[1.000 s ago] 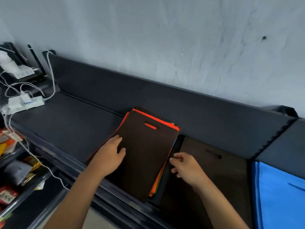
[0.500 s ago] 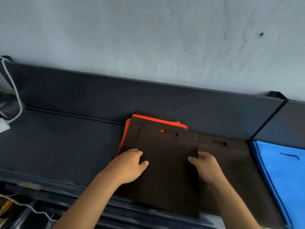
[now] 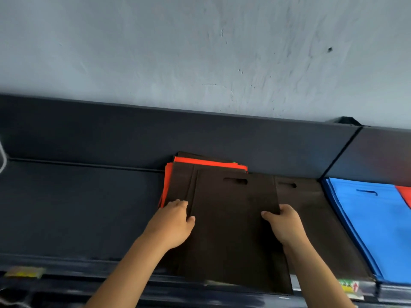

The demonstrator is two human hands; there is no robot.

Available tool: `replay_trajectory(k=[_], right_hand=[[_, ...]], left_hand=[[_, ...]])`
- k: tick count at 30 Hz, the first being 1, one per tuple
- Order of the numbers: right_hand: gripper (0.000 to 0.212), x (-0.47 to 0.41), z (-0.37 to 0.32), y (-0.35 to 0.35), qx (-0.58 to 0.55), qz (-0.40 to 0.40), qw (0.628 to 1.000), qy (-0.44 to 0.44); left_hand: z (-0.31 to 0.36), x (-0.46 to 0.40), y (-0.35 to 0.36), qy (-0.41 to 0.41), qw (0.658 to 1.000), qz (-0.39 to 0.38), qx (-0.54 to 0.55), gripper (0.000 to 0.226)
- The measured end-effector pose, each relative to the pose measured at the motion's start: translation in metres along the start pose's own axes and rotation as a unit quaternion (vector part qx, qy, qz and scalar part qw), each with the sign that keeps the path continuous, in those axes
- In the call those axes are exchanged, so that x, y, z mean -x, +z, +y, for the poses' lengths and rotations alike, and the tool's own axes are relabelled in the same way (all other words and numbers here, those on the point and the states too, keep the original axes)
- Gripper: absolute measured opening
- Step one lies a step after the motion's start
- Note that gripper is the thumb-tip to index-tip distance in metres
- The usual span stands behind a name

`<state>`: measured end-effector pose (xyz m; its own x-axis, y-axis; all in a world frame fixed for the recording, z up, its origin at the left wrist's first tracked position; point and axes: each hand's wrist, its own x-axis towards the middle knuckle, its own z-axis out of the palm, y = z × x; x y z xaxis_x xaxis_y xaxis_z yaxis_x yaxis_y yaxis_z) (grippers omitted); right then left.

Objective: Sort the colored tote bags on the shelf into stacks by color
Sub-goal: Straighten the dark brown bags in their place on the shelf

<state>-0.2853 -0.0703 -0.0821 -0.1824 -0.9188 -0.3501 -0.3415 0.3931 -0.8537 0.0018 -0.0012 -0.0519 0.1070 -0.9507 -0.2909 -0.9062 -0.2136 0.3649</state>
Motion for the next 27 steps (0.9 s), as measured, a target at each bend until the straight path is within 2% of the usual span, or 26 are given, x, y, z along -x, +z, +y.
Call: replay_trajectory(k=[2, 5, 6, 8, 11, 15, 18, 21, 25, 27], right_hand=[[0.032, 0.002, 0.001, -0.003, -0.020, -0.013, 1.000, 0.006], [0.072, -0.011, 0.019, -0.005, -0.011, -0.057, 0.998, 0.018], [0.072, -0.023, 0.031, -0.005, -0.012, -0.058, 0.998, 0.012], [0.065, -0.032, 0.039, -0.006, -0.034, -0.058, 0.998, 0.004], [0.061, 0.000, 0.002, -0.009, -0.049, -0.030, 0.998, 0.015], [0.050, 0.000, 0.000, -0.017, -0.094, -0.013, 0.995, 0.021], [0.020, 0.005, -0.002, -0.013, -0.069, -0.076, 0.994, 0.026], [0.010, 0.006, -0.003, -0.007, -0.035, -0.083, 0.996, 0.018], [0.011, -0.001, -0.003, -0.007, -0.036, -0.074, 0.997, 0.012], [0.012, -0.004, -0.003, -0.008, -0.036, -0.073, 0.997, 0.018]], left_hand=[[0.006, 0.000, 0.003, 0.009, 1.000, 0.001, 0.001, 0.060], [0.018, -0.003, 0.009, 0.020, 0.999, 0.029, 0.023, 0.056], [0.022, -0.004, 0.011, 0.023, 0.999, 0.038, 0.031, 0.054], [0.025, -0.005, 0.015, 0.027, 0.997, 0.052, 0.049, 0.050], [0.020, -0.010, 0.014, 0.018, 0.995, 0.076, 0.069, 0.048], [0.011, -0.019, 0.013, -0.004, 0.995, 0.093, 0.042, 0.049], [0.015, -0.021, 0.018, 0.001, 0.996, 0.087, 0.031, 0.044], [0.021, -0.027, 0.015, -0.008, 0.988, 0.103, 0.117, 0.035], [0.019, -0.036, 0.013, -0.038, 0.964, 0.115, 0.237, 0.035], [0.015, -0.040, 0.014, -0.068, 0.941, 0.121, 0.307, 0.037]])
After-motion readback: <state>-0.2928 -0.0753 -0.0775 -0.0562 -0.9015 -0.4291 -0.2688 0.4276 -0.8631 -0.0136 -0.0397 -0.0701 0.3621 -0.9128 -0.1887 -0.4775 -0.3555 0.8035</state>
